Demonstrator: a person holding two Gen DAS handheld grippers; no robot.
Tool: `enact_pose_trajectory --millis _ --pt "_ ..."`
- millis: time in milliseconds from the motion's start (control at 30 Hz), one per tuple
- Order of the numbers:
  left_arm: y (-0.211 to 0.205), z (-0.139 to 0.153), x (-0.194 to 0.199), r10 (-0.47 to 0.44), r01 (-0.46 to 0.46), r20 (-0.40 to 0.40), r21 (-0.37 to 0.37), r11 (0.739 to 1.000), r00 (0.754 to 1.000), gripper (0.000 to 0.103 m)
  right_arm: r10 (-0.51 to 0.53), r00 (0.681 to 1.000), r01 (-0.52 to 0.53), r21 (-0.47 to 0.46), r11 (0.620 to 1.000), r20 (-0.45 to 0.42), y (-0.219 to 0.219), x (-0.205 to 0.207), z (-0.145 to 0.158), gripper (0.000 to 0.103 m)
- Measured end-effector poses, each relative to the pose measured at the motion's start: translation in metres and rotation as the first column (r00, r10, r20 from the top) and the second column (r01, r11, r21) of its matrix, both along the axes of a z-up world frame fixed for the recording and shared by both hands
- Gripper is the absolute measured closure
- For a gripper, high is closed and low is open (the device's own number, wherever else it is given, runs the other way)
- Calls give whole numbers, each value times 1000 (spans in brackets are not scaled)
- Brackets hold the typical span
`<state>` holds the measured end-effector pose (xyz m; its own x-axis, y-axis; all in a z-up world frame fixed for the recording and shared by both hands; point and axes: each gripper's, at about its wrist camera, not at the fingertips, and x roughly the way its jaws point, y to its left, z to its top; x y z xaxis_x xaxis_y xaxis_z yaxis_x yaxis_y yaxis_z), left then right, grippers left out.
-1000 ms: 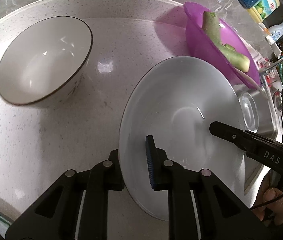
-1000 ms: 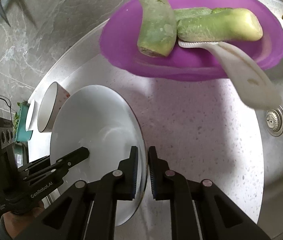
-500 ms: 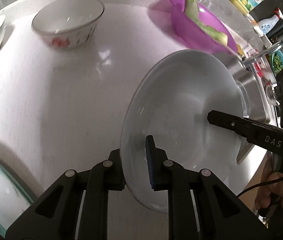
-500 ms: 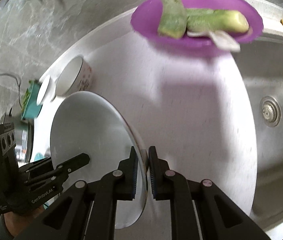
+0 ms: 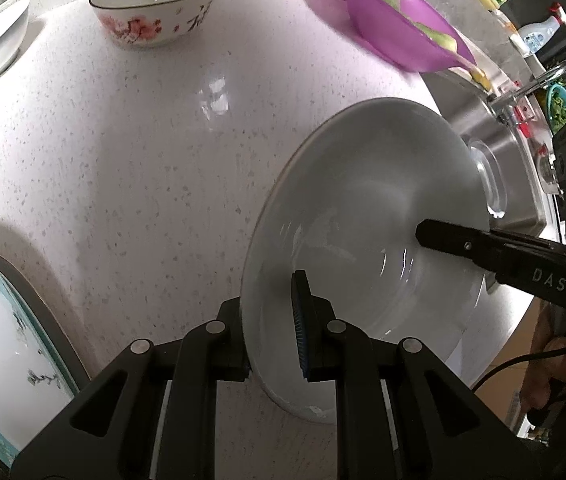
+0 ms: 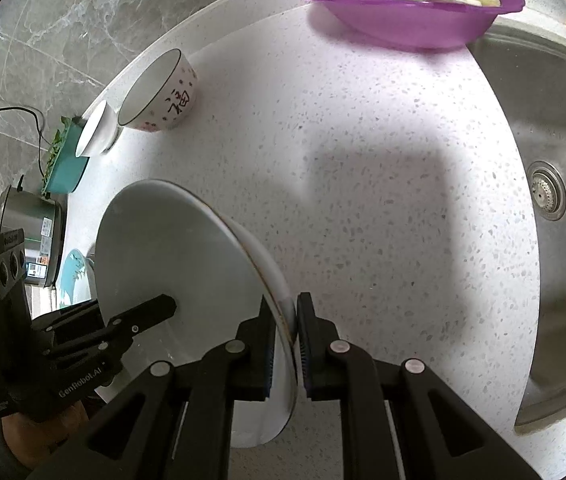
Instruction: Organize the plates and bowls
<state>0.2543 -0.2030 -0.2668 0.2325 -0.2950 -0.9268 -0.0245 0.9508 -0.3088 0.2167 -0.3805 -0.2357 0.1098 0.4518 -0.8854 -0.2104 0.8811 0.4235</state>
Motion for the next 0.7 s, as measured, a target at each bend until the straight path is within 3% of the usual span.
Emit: enact_pose_trajectory --millis 700 --pt "-13 -16 11 14 -13 -15 39 999 1000 85 -2 1000 3 7 1000 -28 -2 -4 -16 87"
